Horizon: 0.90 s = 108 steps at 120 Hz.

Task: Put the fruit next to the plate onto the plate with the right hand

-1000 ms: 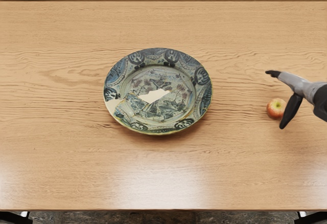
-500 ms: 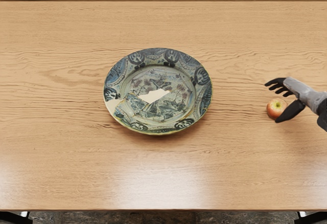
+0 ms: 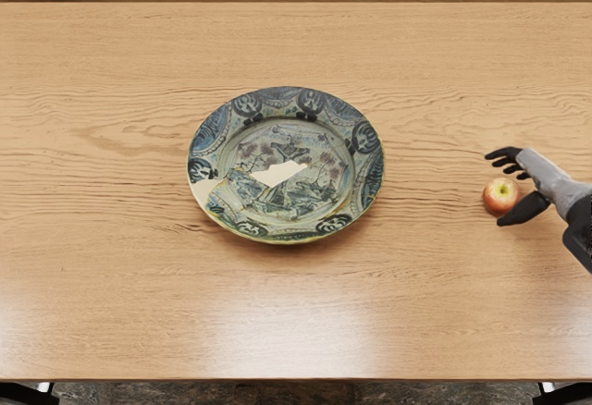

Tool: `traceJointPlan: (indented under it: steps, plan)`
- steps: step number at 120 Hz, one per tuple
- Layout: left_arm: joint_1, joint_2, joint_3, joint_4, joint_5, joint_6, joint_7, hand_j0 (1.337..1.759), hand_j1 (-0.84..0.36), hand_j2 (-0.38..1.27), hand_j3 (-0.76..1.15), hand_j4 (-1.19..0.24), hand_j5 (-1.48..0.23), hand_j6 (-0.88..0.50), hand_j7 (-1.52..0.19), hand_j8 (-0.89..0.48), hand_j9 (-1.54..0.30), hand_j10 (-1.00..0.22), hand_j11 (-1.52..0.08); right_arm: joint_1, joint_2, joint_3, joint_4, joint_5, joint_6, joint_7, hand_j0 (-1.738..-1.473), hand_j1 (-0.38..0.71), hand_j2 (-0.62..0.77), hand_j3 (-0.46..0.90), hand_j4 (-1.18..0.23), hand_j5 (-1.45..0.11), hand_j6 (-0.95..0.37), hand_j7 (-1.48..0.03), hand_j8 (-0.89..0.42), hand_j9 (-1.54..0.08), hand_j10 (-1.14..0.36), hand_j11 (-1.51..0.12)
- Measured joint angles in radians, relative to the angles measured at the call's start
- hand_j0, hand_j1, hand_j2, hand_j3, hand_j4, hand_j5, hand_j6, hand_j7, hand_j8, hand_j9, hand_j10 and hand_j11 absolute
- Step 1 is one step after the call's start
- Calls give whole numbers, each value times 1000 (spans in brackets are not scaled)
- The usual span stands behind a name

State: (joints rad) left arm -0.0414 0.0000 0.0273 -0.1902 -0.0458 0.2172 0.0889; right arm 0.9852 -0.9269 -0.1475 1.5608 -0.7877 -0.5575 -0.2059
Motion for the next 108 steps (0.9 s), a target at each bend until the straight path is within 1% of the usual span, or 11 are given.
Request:
traceJointPlan:
  steps: [25, 41, 45, 50, 55, 66, 90, 108]
  plan:
    - [0, 0, 0, 0, 0, 0, 0, 1658, 341, 2, 0, -7, -9, -7, -9, -7, -9, -7, -9, -13, 9, 0, -1, -2, -2, 0, -1658, 114, -73, 0, -393, -507, -395, -506, -394, -506, -393, -506]
    - [0, 0, 0, 0, 0, 0, 0, 1658, 341, 2, 0, -7, -9, -7, -9, -7, -9, -7, -9, -16, 15, 0, -2, -3, -2, -1, -1658, 193, -85, 0, -465, -589, -463, -594, -379, -595, -461, -594]
    - [0, 0, 0, 0, 0, 0, 0, 1658, 341, 2, 0, -7, -9, -7, -9, -7, -9, -7, -9, -16, 18, 0, -2, -3, -2, -1, -1657, 203, -83, 0, -482, -601, -474, -611, -362, -612, -448, -614]
    - [0, 0, 0, 0, 0, 0, 0, 1658, 341, 2, 0, -7, -9, -7, -9, -7, -9, -7, -9, -16, 22, 1, -2, -4, -2, -2, -1656, 206, -102, 0, -507, -606, -458, -628, -345, -626, -428, -633]
    - [0, 0, 0, 0, 0, 0, 0, 1658, 341, 2, 0, -7, -9, -7, -9, -7, -9, -7, -9, -16, 24, 1, -3, -4, -2, -2, -1656, 211, -71, 0, -526, -610, -452, -643, -331, -638, -408, -651]
    - [0, 0, 0, 0, 0, 0, 0, 1658, 341, 2, 0, -7, -9, -7, -9, -7, -9, -7, -9, -14, 27, 1, -7, -2, -1, -3, -1656, 219, -26, 0, -559, -613, -477, -666, -353, -659, -415, -679]
    - [0, 0, 0, 0, 0, 0, 0, 1658, 341, 2, 0, -7, -9, -7, -9, -7, -9, -7, -9, -11, 29, 1, -10, 3, 3, -3, -1656, 228, 21, 0, -568, -645, -482, -689, -360, -670, -415, -703]
    - [0, 0, 0, 0, 0, 0, 0, 1658, 341, 2, 0, -7, -9, -7, -9, -7, -9, -7, -9, -5, 29, 1, -9, 6, 5, -3, -1656, 220, 59, 0, -550, -676, -523, -693, -382, -689, -439, -706]
